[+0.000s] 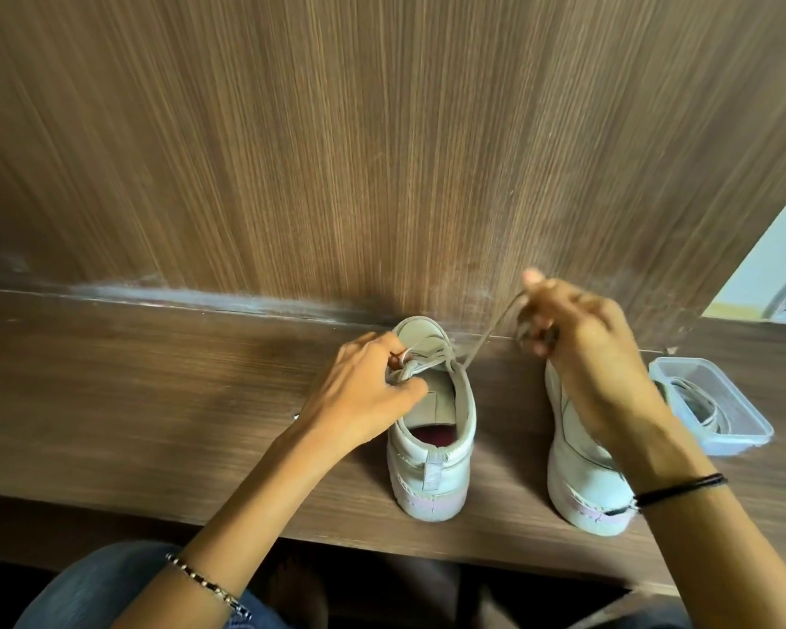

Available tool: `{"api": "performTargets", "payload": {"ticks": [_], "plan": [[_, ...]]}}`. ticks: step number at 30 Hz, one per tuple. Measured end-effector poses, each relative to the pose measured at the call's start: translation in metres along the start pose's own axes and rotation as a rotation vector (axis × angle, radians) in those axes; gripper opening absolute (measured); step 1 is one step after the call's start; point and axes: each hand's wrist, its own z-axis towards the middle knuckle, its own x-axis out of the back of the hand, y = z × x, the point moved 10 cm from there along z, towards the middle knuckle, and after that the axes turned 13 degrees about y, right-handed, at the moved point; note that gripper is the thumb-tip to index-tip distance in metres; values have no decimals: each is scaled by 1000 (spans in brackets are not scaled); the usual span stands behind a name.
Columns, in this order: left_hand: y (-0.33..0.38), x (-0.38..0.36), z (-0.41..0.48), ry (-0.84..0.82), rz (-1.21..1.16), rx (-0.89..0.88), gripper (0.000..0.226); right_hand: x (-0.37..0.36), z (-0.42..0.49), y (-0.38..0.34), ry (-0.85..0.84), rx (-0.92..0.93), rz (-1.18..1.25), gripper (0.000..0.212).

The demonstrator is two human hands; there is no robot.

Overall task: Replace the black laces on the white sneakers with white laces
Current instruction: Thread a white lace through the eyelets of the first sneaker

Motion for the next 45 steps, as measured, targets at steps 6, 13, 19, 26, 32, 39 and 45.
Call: {"api": "performTargets", "payload": {"ticks": [6,13,19,26,32,39,45], "plan": [[1,3,0,23,9,-5,34,7,1,-5,33,-373,927,35],[0,3,2,28,-39,12,32,4,-4,6,14,-22,-244,10],[-11,0,5,-76,-192,119,35,-29,-24,35,-412,156,-835,18],[-11,11,3,-219,-472,223,17,-27,-20,32,-382,232,-929,15],[-14,6,8,-118,-553,277,13,-31,-24,38,-355,201,-1067,40],[-19,-4,4,-161,-647,442,19,-24,-22,35,-360,154,-1110,40],[-26,-5,-2,-226,-472,435,23,-13,-18,38,-328,66,-996,23]]}}
